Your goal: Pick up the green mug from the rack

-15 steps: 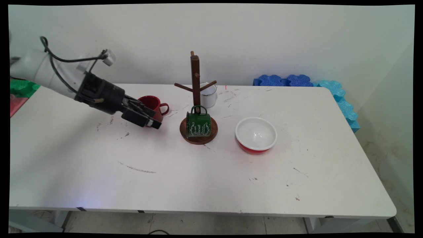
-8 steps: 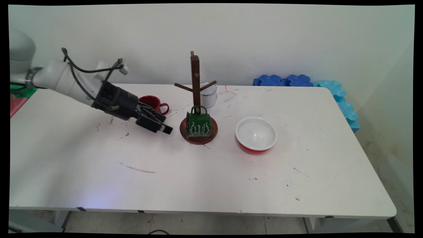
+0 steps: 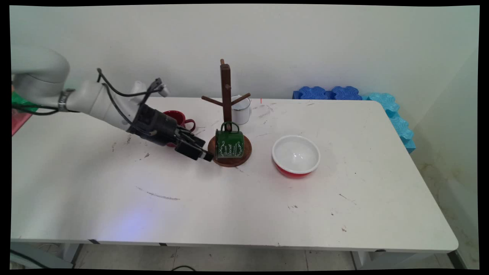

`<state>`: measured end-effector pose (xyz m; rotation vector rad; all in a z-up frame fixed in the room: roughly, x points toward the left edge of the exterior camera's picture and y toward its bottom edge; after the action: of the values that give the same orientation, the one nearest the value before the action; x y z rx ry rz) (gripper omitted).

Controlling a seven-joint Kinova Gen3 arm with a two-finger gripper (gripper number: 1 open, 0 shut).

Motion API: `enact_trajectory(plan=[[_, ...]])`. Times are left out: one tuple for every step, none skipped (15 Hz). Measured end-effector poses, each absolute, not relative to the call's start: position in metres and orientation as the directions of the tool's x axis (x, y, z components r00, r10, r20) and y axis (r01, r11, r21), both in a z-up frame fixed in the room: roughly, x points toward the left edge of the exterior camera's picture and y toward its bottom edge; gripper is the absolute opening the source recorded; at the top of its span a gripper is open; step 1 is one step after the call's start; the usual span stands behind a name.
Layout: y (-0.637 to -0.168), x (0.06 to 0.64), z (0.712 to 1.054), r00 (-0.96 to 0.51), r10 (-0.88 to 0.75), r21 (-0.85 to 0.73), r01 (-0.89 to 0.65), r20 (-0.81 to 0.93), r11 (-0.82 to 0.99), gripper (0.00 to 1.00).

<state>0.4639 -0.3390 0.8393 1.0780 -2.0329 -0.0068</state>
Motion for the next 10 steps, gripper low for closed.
enact_trajectory(plan=[[-0.342,0.46,0.835,-0.303,-0.692,0.353,-0.687,0.656,0.636,1.0],[-0.344,0.457,0.832,-0.305,-0.691,0.352,-0.686,0.655,0.637,1.0],[-0.346,0.454,0.829,-0.306,-0.69,0.353,-0.684,0.655,0.638,1.0],[-0.348,0.452,0.827,-0.307,-0.69,0.353,-0.683,0.656,0.64,1.0],[-0.35,0.448,0.824,-0.309,-0.689,0.354,-0.68,0.656,0.642,1.0],[-0.351,0.446,0.822,-0.31,-0.688,0.355,-0.677,0.656,0.644,1.0],[-0.352,0.444,0.821,-0.311,-0.687,0.356,-0.675,0.657,0.646,1.0],[-0.353,0.441,0.82,-0.311,-0.686,0.358,-0.672,0.657,0.648,1.0],[-0.353,0.439,0.819,-0.312,-0.685,0.359,-0.67,0.658,0.65,1.0],[-0.354,0.437,0.818,-0.312,-0.684,0.362,-0.666,0.659,0.653,1.0]])
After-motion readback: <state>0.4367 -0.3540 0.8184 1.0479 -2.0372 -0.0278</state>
